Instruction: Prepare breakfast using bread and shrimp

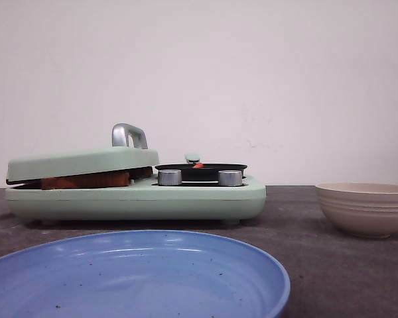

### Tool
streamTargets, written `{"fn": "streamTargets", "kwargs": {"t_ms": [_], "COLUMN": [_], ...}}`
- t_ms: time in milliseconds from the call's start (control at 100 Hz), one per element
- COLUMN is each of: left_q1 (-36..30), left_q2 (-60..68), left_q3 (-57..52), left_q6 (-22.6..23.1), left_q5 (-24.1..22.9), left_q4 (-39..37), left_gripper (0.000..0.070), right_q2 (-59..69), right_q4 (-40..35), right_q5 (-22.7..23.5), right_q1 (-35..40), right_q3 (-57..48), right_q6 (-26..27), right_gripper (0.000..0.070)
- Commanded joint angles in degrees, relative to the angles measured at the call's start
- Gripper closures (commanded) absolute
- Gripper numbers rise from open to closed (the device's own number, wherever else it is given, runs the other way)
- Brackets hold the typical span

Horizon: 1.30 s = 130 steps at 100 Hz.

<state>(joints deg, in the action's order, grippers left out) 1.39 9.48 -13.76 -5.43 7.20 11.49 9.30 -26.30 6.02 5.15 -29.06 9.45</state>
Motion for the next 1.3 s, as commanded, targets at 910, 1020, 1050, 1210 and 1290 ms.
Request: {"fn": "streamTargets", "kwargs": {"t_ms": [910,1020,1050,1210,1290], "left_q1": [0.07,0.09,0.09,0.09,0.09], "left_q2": [-9.31,-9.31,-9.31,-9.29,-9.29], "left_q3": [12.98,12.98,12.98,12.96,12.96], "left_q6": [3.43,3.45,2.69,-0.13,-0.13], "left_q5": [-9.33,-9.20,-8.92,-8.79,-8.76], "left_q4": [-0.52,-0.55,-0.70,-0.72,-0.72], "left_gripper": [0.0700,0.0700,0.0700,0.0700,0.0700], "right_q2": [-0.13,-0.13,-0.13,-0.13,-0.13], "right_q4": [0.61,0.61,0.61,0.61,0.61], "right_q5": [-0.04,-0.04,-0.04,-0.04,-0.04], "right_q1": [0.09,0.07,0.07,0.07,0.09], "right_q3": [-0.26,-0.26,-0.26,-0.28,-0.26], "right_q6": [0.63,0.63,0.61,0.61,0.61], "right_gripper": [0.0700,0.0700,0.0700,0.0700,0.0700]}}
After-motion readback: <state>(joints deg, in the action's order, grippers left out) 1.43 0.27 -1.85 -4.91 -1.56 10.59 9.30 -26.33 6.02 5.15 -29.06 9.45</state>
